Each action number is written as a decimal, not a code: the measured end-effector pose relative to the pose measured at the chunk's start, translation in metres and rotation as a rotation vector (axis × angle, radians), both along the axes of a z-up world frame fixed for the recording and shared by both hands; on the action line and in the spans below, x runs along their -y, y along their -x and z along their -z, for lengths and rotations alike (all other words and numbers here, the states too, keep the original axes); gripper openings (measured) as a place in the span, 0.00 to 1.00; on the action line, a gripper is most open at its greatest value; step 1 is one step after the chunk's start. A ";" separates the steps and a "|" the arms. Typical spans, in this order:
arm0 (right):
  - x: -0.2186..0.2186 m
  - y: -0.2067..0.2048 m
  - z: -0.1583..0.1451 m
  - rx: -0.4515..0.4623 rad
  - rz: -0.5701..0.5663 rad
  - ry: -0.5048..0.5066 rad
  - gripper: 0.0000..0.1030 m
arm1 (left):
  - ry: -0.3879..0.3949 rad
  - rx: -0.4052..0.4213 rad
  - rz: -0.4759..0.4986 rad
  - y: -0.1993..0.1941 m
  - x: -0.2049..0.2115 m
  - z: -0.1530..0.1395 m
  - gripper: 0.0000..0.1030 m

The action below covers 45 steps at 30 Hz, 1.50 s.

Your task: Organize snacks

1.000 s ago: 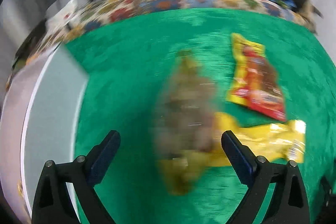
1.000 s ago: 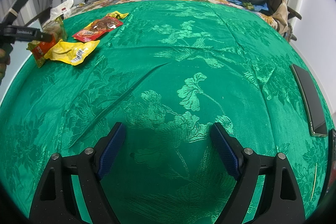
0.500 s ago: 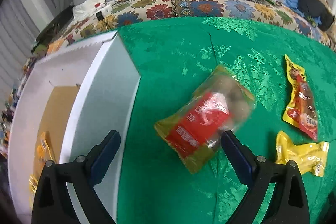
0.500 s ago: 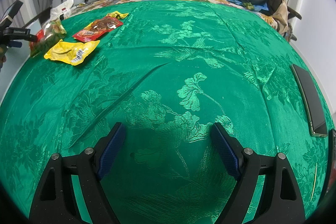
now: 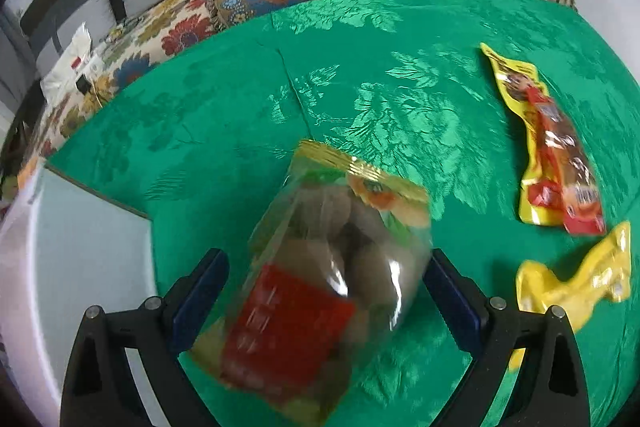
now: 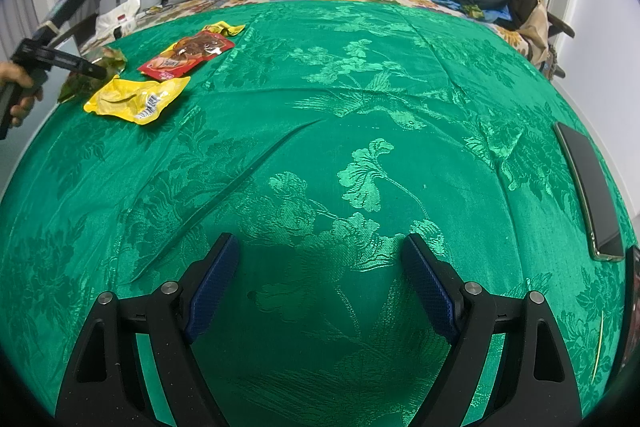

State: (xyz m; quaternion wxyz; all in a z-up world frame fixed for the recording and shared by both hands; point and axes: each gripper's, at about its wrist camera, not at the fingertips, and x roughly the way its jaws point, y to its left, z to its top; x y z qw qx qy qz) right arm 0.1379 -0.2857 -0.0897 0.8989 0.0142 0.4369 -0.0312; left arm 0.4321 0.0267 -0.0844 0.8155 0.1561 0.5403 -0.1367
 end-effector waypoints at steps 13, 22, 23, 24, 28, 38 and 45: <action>0.000 0.000 0.000 0.000 0.000 -0.001 0.84 | 0.137 0.060 -0.214 0.124 -0.046 -0.015 0.71; 0.000 0.000 0.000 0.000 -0.001 -0.001 0.84 | 0.233 0.118 -0.268 0.190 -0.045 0.012 0.98; 0.000 -0.001 0.000 0.000 -0.001 -0.001 0.84 | 0.214 0.133 -0.279 0.189 -0.045 0.014 0.99; 0.000 -0.001 0.000 0.000 -0.001 -0.001 0.84 | 0.175 0.169 -0.292 0.189 -0.044 0.017 1.00; 0.000 -0.001 0.000 0.000 -0.001 -0.002 0.84 | 0.167 0.202 -0.299 0.189 -0.044 0.018 1.00; 0.000 -0.001 -0.001 0.000 -0.001 -0.002 0.84 | 0.172 0.203 -0.298 0.194 -0.049 0.019 1.00; 0.000 -0.001 0.000 0.000 -0.001 -0.002 0.84 | 0.172 0.203 -0.298 0.194 -0.050 0.019 1.00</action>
